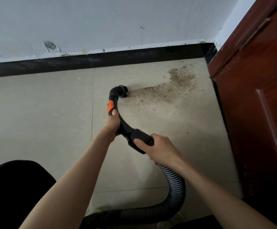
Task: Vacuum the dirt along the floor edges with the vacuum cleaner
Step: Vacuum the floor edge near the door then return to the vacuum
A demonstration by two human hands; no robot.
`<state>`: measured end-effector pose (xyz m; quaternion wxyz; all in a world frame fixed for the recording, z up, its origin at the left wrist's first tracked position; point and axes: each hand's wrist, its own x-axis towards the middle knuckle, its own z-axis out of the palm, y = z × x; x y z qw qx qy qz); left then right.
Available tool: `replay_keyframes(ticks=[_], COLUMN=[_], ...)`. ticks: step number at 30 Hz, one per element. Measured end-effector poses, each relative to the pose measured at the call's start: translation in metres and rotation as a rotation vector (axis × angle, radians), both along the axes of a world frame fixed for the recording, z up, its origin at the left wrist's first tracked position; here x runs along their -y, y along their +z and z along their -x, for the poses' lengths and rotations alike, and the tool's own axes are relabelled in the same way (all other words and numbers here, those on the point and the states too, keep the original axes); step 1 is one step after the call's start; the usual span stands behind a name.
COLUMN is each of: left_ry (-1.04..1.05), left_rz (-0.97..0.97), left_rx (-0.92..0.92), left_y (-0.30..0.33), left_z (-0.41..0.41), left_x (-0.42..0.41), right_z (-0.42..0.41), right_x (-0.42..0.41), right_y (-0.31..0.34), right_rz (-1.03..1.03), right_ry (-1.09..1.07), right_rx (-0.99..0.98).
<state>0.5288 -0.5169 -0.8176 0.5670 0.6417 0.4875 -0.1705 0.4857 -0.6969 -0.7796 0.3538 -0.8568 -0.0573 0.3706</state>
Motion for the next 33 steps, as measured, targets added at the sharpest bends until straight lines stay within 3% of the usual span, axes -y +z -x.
replay_keyframes(ticks=[9,16,33], left_ry=[-0.124,-0.251,-0.401], left_rz=[-0.091,-0.140,-0.046], left_rx=[0.008,0.024,0.073], left_y=[-0.003,-0.009,0.000], left_z=[-0.014,-0.024,-0.096], left_x=[0.030,0.065,0.115], right_z=[-0.001,0.003,-0.043], right_x=[0.028,0.054,0.088], right_y=[-0.012,-0.017,-0.018], right_rz=[-0.095,-0.112,-0.103], right_ry=[-0.155,-0.257,-0.414], right_rx=[-0.120,-0.092,-0.021])
